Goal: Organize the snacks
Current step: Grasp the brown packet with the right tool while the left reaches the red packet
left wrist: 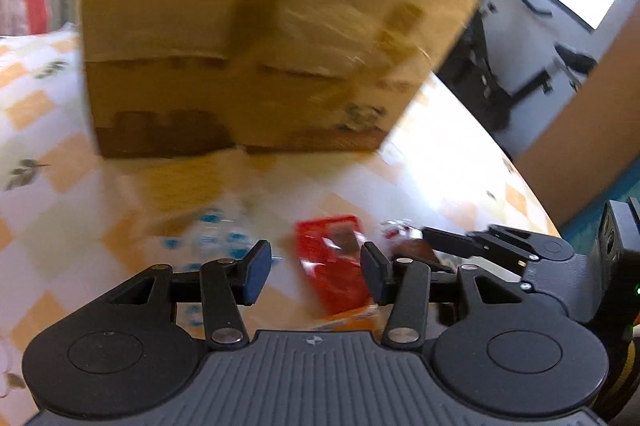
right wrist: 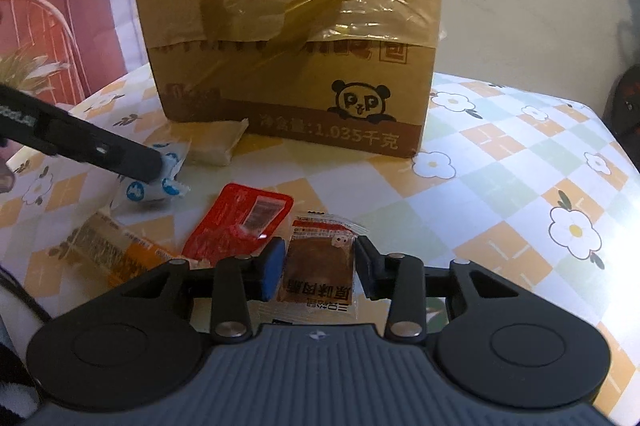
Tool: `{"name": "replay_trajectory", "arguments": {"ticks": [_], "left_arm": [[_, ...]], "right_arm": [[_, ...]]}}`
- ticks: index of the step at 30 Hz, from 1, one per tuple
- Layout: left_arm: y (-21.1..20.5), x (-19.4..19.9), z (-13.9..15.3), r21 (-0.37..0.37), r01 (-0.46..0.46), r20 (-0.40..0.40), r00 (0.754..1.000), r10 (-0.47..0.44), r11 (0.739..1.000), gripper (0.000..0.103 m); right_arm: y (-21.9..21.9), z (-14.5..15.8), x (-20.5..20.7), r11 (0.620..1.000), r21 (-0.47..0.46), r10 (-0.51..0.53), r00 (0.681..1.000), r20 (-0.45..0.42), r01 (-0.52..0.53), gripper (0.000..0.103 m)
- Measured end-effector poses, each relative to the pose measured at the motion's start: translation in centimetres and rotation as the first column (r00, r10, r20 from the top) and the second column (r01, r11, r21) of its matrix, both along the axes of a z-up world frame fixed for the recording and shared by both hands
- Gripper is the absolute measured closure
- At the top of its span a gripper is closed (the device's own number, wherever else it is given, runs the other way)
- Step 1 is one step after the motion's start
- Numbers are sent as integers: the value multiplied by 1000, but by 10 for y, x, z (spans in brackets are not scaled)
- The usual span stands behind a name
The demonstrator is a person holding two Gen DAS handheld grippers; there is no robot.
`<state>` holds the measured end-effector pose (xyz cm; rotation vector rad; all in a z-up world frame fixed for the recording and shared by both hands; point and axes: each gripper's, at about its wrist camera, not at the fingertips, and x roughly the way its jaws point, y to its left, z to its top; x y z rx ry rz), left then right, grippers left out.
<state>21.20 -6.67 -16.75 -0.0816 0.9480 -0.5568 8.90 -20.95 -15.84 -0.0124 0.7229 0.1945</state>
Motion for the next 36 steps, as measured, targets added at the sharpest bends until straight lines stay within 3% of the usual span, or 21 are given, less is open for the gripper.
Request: {"name": "replay_trajectory", "arguments": {"ticks": [4, 10, 12, 22, 31, 36], "left_arm": [[-29, 13, -11, 27, 15, -65, 998, -14, 1000, 51], [-48, 30, -35, 83, -57, -151, 986, 69, 995, 43], [-50, 27, -37, 84, -61, -137, 988, 72, 995, 34], [-85, 10, -45, 216, -29, -28, 999, 36, 976, 34], [-78, 10, -45, 206, -43, -22, 999, 49, 977, 36], [-71, 4, -43, 213, -29, -14, 999, 33, 977, 36]], "right_arm": [[-5, -1, -3, 1000, 15, -16, 1000, 8, 16, 63], [-13, -4, -8, 999, 30, -31, 999, 27, 30, 63], [-17, -7, -8, 998, 40, -46, 999, 28, 45, 63], [-21, -7, -11, 996, 79, -52, 997, 51, 48, 63], [-21, -7, -13, 995, 83, -57, 997, 55, 52, 62], [-28, -6, -15, 988, 109, -115, 991, 62, 107, 62]]}}
